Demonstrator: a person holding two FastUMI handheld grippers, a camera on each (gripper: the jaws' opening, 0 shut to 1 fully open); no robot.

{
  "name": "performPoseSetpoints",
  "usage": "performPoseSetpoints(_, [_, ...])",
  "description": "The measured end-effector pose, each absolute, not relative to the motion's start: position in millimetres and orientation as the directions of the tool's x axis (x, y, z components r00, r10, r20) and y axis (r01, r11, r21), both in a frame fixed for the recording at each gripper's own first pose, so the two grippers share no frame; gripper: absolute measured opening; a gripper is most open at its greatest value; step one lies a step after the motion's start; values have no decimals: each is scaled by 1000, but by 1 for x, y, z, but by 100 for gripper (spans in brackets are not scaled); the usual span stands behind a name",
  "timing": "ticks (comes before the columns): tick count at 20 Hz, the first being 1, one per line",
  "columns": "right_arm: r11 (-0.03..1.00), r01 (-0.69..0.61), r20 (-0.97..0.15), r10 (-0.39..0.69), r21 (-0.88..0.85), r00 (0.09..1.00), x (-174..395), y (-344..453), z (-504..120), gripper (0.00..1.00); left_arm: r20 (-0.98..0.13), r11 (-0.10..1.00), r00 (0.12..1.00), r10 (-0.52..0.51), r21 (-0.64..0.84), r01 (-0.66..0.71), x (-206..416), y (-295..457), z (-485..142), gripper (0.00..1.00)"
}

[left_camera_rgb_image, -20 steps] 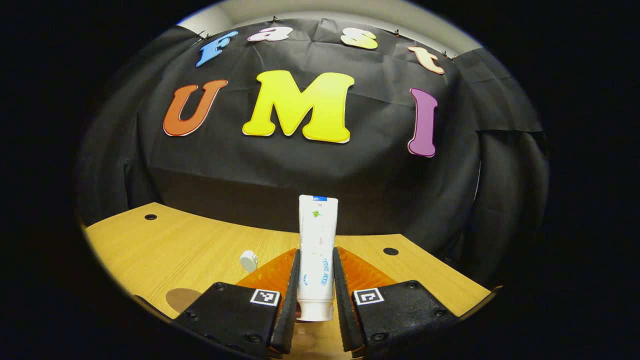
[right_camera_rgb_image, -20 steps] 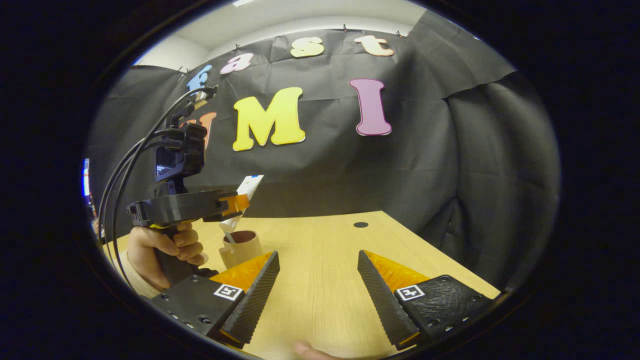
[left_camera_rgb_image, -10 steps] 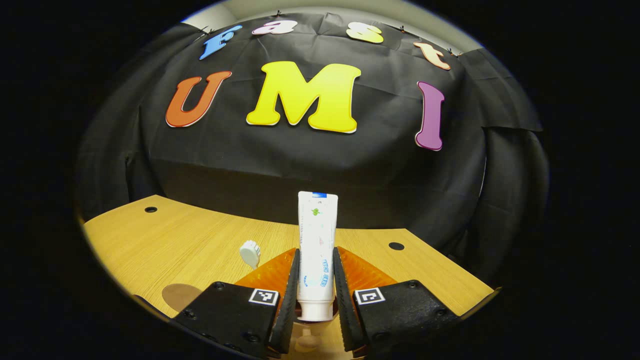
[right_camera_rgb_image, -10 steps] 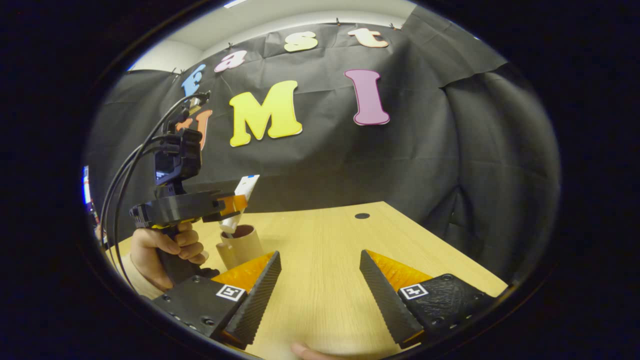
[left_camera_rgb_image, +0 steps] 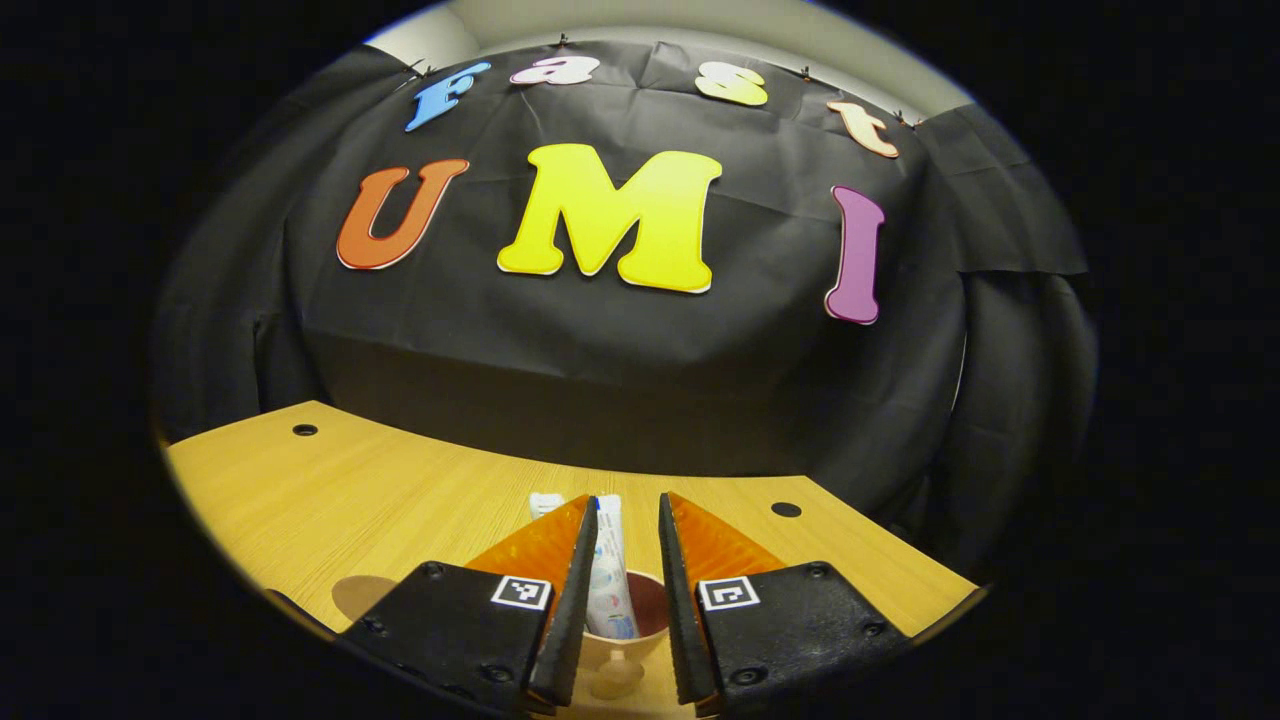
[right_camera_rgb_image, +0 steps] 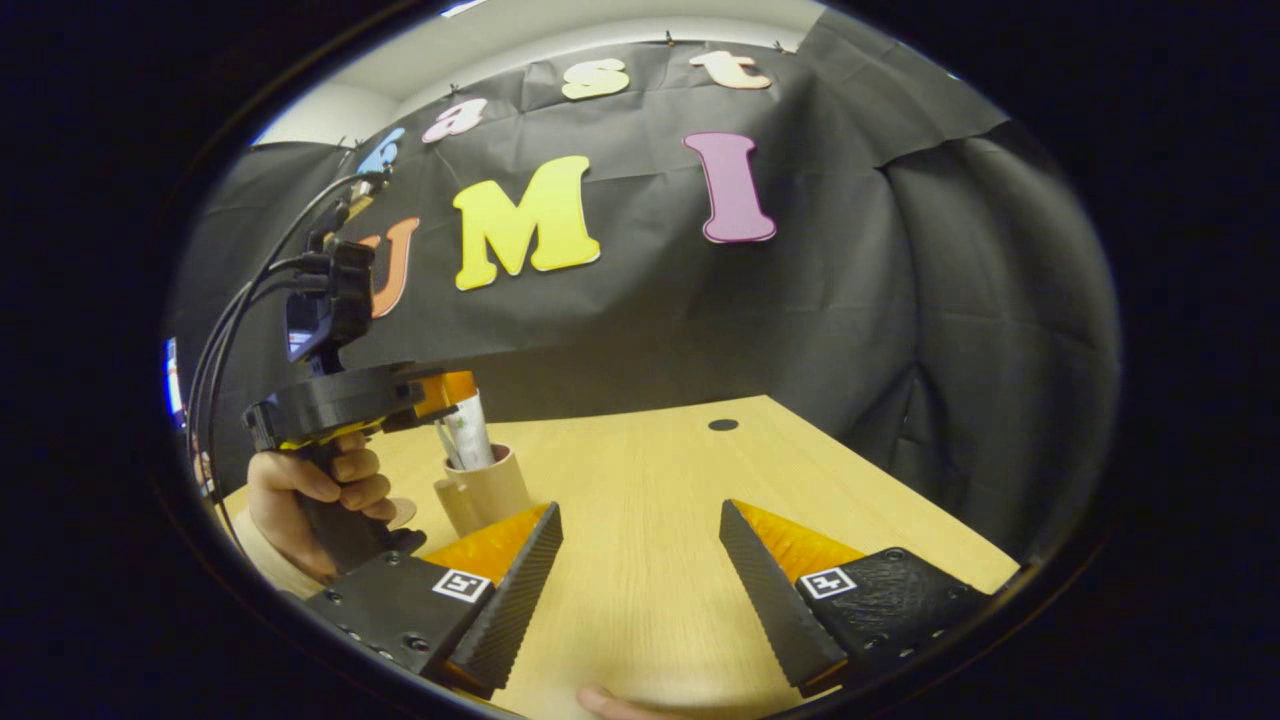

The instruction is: Put the toothbrush and toothpaste on the desktop into the cup, then pick up the cup and place it on the coaster on the desktop.

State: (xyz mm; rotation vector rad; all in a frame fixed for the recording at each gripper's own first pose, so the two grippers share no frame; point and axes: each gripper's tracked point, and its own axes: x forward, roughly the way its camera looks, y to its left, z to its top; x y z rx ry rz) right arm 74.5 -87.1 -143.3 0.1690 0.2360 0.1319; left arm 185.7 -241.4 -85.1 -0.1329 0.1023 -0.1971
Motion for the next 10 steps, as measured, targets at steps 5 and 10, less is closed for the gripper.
performPoseSetpoints(5, [982,-112,-212,143,152,967,71,-77,-132,96,-70,954,962,-265,-165,251,163,-239,-73,59])
performPoseSetpoints(10, [984,-96,-224,128,147,966,78,-73,-121,96,-60,972,974,-220,-99,214,144,-201,-72,82])
